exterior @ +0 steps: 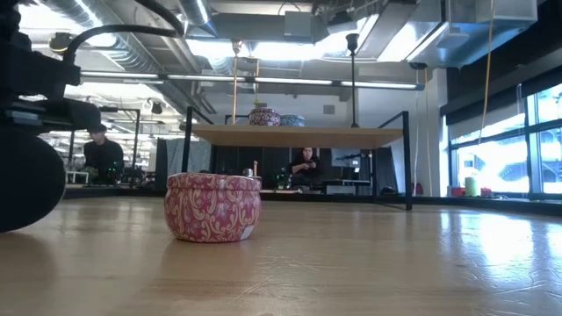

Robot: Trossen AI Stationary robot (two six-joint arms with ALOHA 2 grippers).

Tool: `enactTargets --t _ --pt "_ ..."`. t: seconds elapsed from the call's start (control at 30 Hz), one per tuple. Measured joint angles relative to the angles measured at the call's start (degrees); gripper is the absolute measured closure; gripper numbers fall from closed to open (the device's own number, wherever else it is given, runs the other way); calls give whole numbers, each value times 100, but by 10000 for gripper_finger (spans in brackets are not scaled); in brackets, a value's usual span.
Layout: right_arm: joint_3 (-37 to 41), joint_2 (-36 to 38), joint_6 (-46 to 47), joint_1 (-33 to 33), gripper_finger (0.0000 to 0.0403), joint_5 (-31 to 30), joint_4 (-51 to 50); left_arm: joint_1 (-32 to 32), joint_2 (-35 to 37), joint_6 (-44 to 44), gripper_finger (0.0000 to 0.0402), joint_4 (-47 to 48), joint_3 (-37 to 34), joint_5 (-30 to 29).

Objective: Pick & Place candle stick holders
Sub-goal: Put the gold candle holder on the shelf

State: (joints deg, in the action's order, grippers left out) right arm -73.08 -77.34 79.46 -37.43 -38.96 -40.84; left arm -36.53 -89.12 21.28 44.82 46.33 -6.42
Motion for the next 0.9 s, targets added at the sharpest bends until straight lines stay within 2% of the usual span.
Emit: enactTargets --t 0.1,0.13,0.27,0.4,0.63,0.73,0.8,0.9 --pt "-1 0 0 1 399 1 11 32 45 186 378 16 0 74" --pt "0 0 0 2 399 1 12 61 78 323 386 24 0 87" --pt "0 0 0 0 399 0 20 191 219 479 389 75 84 75" --pt "-2 -56 0 2 399 -6 50 363 459 514 389 461 476 -281" --pt "-2 -316 0 4 399 -28 143 881 1223 794 389 583 1647 -1284" --pt "-2 -406 0 0 399 -28 197 1135 1618 941 389 371 2131 -1495" --pt "-2 -441 -71 0 399 -28 231 1331 1895 1178 389 156 2388 -1399" --pt "-2 -442 -288 0 399 -68 251 1714 2266 1826 389 -45 2650 -762"
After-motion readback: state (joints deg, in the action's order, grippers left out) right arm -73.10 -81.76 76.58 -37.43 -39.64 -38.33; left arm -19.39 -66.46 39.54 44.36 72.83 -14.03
